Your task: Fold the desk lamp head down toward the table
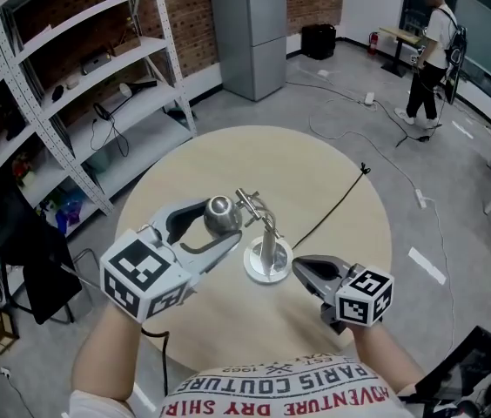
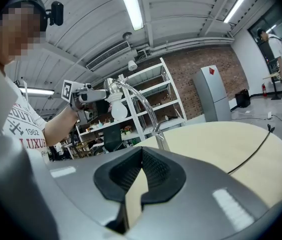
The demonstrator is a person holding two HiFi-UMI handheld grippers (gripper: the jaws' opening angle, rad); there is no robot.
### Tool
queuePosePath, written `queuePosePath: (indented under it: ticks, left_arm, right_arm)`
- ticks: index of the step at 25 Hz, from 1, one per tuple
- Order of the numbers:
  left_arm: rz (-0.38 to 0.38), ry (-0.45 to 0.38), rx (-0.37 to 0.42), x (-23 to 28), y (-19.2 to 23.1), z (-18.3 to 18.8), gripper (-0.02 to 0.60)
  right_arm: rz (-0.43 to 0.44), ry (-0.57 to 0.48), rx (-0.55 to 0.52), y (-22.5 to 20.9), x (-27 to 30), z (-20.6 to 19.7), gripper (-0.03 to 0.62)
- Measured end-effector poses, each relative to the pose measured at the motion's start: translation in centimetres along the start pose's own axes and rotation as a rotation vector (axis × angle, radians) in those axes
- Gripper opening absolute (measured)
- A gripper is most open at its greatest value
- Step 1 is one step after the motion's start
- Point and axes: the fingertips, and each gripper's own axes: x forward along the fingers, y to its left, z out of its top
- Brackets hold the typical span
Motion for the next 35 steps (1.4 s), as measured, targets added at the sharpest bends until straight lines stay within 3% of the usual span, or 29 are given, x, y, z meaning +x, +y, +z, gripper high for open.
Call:
queuePosePath:
  ticks: [6, 16, 18, 24, 35]
  left_arm:
    - [0.011, 0.005, -0.012, -0.7, 0.0, -1.9, 0.261]
    - [0.028, 0.004, -0.037, -1.7, -0.2, -4.1, 0.258]
    - [0.030, -0.004, -0.040, -1.8, -0.2, -4.3, 0.258]
    - [0.031, -0.013, -0.046, -2.1, -0.1, -4.8, 0.258]
    - [0.035, 0.004, -0.069, -2.8, -0.6, -5.8, 0.256]
  right_arm:
    - [-0.049, 0.038, -0.107, -1.4, 1.9, -1.5, 0.003]
    - [-0.100, 0.069, -0.184, -2.9, 4.5, -3.1, 0.005]
    - [-0.106, 0.072, -0.209, -2.9, 5.0, -3.1, 0.061]
    - [-0.138, 0.076, -0.250, -3.6, 6.6, -2.9, 0.103]
    - [-0.155, 0.070, -0.297, -4.2, 9.0, -2.1, 0.135]
